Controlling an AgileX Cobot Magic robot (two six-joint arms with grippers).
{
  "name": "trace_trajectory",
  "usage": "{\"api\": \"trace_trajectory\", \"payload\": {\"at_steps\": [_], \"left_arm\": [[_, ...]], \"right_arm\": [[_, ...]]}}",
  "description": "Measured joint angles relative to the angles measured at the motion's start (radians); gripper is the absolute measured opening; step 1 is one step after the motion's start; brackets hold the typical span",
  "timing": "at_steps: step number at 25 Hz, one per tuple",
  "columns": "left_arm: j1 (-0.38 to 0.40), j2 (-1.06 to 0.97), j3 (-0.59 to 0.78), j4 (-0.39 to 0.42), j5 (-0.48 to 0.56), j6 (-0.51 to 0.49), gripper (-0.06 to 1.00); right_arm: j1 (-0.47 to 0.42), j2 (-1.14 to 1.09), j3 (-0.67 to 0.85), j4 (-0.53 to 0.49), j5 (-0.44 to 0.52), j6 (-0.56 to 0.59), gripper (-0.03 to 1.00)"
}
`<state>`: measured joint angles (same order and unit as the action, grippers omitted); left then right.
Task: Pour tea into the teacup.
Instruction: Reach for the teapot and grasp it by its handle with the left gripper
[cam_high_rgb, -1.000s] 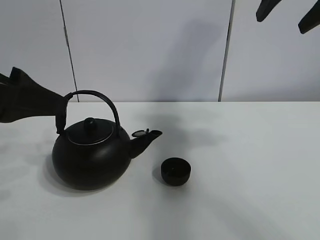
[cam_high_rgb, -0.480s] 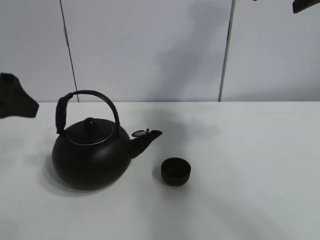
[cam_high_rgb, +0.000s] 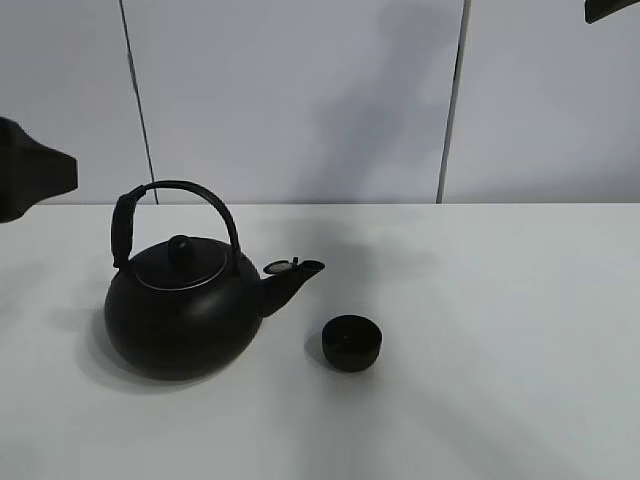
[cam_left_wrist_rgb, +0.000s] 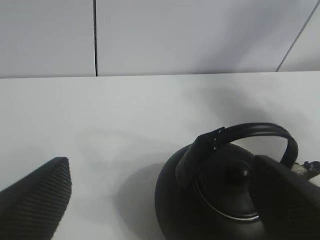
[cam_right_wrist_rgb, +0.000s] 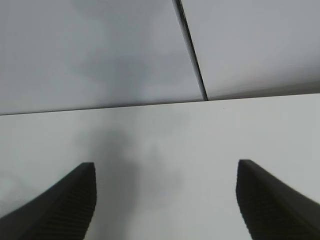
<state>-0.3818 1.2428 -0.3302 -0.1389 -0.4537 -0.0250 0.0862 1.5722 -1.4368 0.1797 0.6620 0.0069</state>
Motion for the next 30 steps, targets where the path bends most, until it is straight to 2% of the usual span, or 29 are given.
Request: {"api": "trace_trajectory", "payload": {"at_steps": [6,9,12,14,17,25,30], "left_arm": [[0.000,0.010,0.031,0.015,-0.069,0.037,0.70],[0.000,0.077,0.031,0.023,-0.106,0.025,0.70],[0.000,0.177,0.031,0.092,-0.177,-0.012,0.70],[0.000,0.228,0.031,0.151,-0.259,-0.032,0.70],[0.000,0.291,0.031,0.193,-0.378,-0.041,0.70],[0.000,0.433,0.030,0.198,-0.559,-0.044,0.69],[0.000,0.516,0.029,0.198,-0.660,-0.030,0.60]], "right_arm": [[0.000,0.000,0.000,0.000,0.000,0.000,0.54],[0.000,0.000,0.000,0.003,-0.001,0.000,0.54],[0.000,0.000,0.000,0.016,-0.003,0.000,0.54],[0.000,0.000,0.000,0.027,0.001,0.000,0.54],[0.000,0.000,0.000,0.044,0.036,0.000,0.54],[0.000,0.000,0.000,0.058,0.099,0.000,0.54],[0.000,0.000,0.000,0.065,0.100,0.000,0.54]]}}
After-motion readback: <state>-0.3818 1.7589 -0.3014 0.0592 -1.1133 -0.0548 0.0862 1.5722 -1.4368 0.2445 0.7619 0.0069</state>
